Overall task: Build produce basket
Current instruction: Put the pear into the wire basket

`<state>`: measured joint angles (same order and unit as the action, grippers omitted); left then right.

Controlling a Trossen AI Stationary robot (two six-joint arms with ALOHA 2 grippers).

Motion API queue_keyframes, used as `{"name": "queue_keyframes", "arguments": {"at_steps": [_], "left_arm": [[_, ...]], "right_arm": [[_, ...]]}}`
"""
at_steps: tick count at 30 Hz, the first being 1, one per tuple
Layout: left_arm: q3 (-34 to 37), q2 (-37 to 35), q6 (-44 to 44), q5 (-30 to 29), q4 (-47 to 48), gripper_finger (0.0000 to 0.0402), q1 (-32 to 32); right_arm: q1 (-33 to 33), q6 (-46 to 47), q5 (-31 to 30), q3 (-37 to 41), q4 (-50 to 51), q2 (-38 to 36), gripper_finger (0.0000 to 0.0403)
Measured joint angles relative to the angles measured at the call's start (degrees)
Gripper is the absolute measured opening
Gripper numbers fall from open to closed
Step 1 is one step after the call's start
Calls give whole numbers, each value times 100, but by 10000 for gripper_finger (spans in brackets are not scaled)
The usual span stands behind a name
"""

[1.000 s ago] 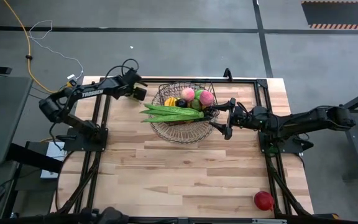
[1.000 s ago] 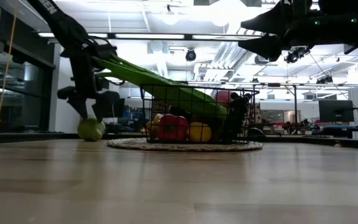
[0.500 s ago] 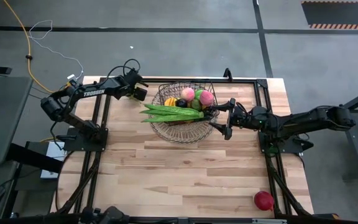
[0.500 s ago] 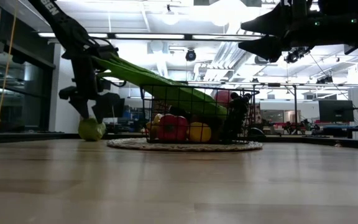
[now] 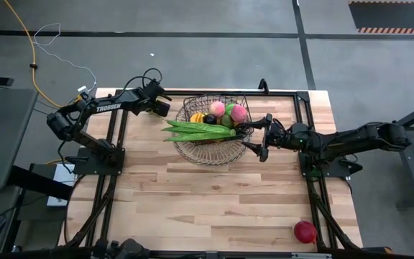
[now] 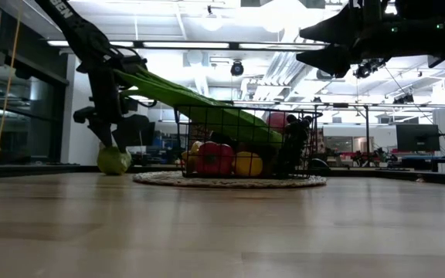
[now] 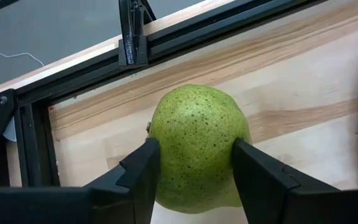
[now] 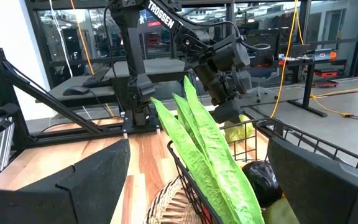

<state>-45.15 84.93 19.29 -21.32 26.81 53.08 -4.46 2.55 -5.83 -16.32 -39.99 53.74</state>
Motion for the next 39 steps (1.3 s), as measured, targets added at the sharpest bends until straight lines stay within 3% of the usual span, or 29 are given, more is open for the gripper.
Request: {"name": "queue_keyframes", "arguments": {"at_steps": [15, 25, 32, 39], "left_arm": [[34, -837, -190, 69, 57, 165, -138], [20, -2225, -192, 128, -80, 165, -330], [19, -3206, -214, 381, -1174, 166, -928], [365, -3381, -313, 870, -3081, 166, -1915]], "right_arm": [[1, 17, -1, 0, 39, 0, 369], [1, 15, 1, 0, 39, 0, 369], [0, 17, 1, 0, 37, 0, 369], [1, 17, -1, 0, 37, 0, 369]]}}
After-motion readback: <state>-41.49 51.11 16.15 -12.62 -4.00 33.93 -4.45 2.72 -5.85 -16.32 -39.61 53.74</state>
